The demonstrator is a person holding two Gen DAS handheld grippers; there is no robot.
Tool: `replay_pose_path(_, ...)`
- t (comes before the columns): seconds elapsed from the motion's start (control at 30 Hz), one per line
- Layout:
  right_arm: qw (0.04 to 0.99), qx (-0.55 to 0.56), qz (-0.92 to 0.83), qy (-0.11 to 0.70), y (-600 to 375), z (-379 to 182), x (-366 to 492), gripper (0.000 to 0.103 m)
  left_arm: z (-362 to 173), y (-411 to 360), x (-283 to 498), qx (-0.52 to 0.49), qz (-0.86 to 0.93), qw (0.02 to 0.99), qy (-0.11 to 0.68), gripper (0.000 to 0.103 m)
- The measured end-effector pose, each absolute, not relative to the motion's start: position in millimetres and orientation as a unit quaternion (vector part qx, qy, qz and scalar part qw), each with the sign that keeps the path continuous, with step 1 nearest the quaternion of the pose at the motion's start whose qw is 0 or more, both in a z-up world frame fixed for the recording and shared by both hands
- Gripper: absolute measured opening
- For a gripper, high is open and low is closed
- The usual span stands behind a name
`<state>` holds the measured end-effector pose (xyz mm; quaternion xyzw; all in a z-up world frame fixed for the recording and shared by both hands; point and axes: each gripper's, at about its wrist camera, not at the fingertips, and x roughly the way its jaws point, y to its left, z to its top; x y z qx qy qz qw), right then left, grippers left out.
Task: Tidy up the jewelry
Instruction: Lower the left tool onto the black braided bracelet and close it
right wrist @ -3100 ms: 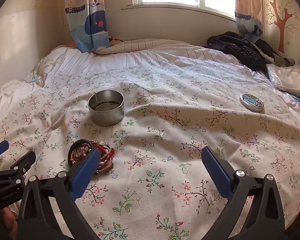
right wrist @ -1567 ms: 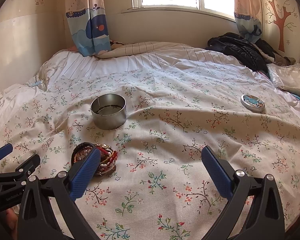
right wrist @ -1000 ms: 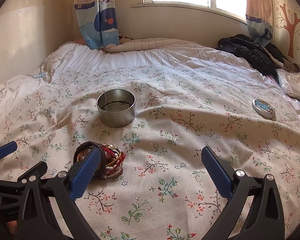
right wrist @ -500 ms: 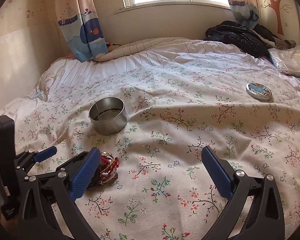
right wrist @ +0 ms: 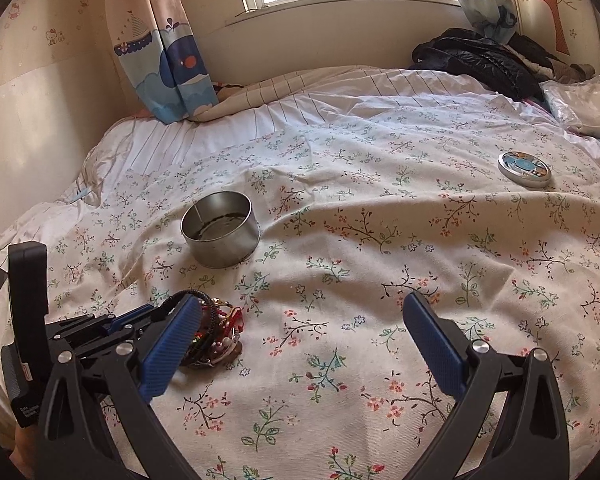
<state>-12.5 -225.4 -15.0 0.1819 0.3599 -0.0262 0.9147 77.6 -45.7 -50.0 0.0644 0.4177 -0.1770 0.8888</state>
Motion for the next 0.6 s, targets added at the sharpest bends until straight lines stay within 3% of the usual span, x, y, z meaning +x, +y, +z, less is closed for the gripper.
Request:
replay_pose_path(0.13,0.909,0.175,-0.014,0.377,-221,-19,-7,0.097,-41,-27,76,0.009,-0.180,0.890,0.418,0.006)
replay_pose_path(0.17,0.908,0.171,-0.011,0.382,-219,-21,-5,0.097,-41,-21,77,-0.008,-0.182,0.887,0.423,0.000)
replay_pose_path(0.4,0.907,0.152,-0.002,0.392,-210,-22,-3,0.097,-45,-1,85,-0.050,-0.172,0.885,0.430,0.000)
replay_pose_path(0.53,0.907,0.156,-0.002,0.392,-211,-23,-3,0.097,-47,-19,89,-0.015,-0.188,0.885,0.426,0.002)
replay_pose_path(0.6,0.907,0.157,-0.002,0.392,-212,-23,-3,0.097,-48,-28,91,0.003,-0.188,0.886,0.423,0.009)
